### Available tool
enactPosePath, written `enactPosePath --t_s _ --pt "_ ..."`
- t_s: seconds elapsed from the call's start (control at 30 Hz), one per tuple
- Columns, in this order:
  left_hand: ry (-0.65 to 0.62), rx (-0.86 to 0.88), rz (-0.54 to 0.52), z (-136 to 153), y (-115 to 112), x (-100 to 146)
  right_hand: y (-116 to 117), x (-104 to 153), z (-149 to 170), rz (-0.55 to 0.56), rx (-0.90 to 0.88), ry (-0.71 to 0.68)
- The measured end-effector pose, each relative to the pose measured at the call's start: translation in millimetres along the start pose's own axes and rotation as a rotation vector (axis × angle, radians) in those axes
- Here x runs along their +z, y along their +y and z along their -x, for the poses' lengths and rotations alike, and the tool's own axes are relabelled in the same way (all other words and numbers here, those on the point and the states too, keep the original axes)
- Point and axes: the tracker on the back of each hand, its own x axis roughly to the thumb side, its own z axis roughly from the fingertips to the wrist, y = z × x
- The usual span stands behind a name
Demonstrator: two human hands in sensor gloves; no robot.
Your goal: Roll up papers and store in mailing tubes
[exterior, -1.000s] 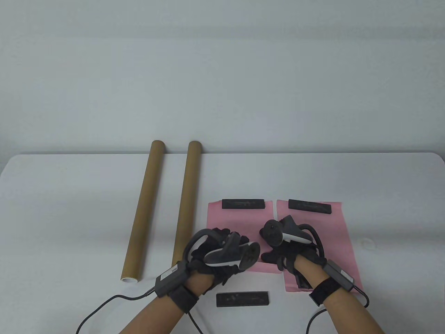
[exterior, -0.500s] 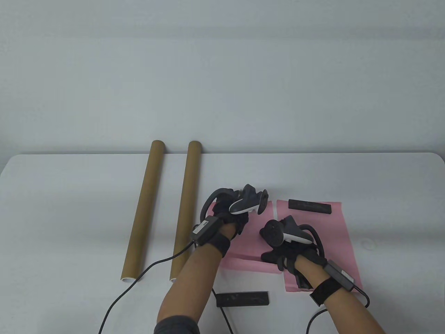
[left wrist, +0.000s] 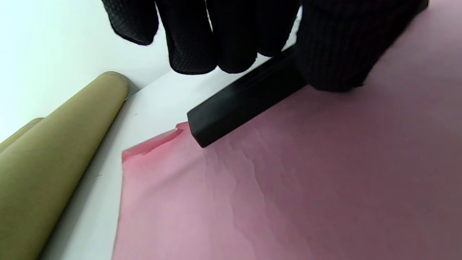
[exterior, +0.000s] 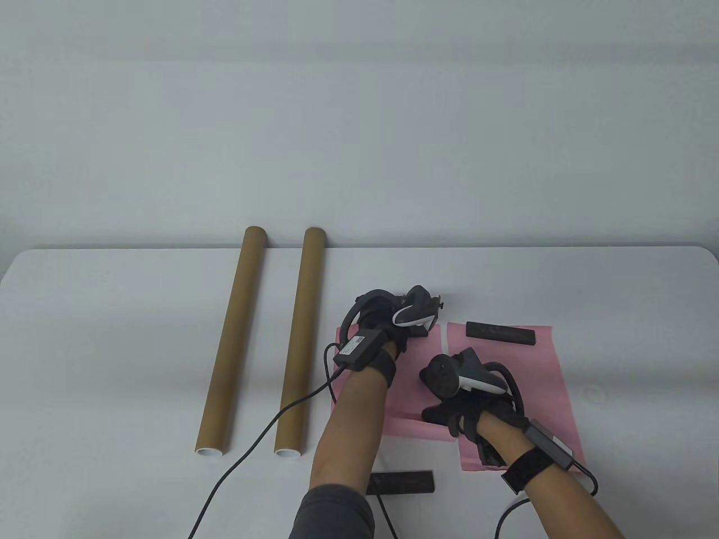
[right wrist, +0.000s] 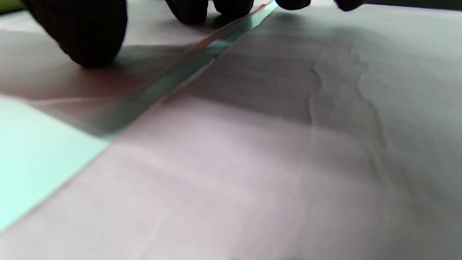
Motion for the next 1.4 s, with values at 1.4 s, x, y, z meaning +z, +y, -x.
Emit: enactPosePath --t_s 1.4 --pt "0.113 0.139 -0.028 14 18 -17 1 0 2 -0.001 -0.007 -0.011"
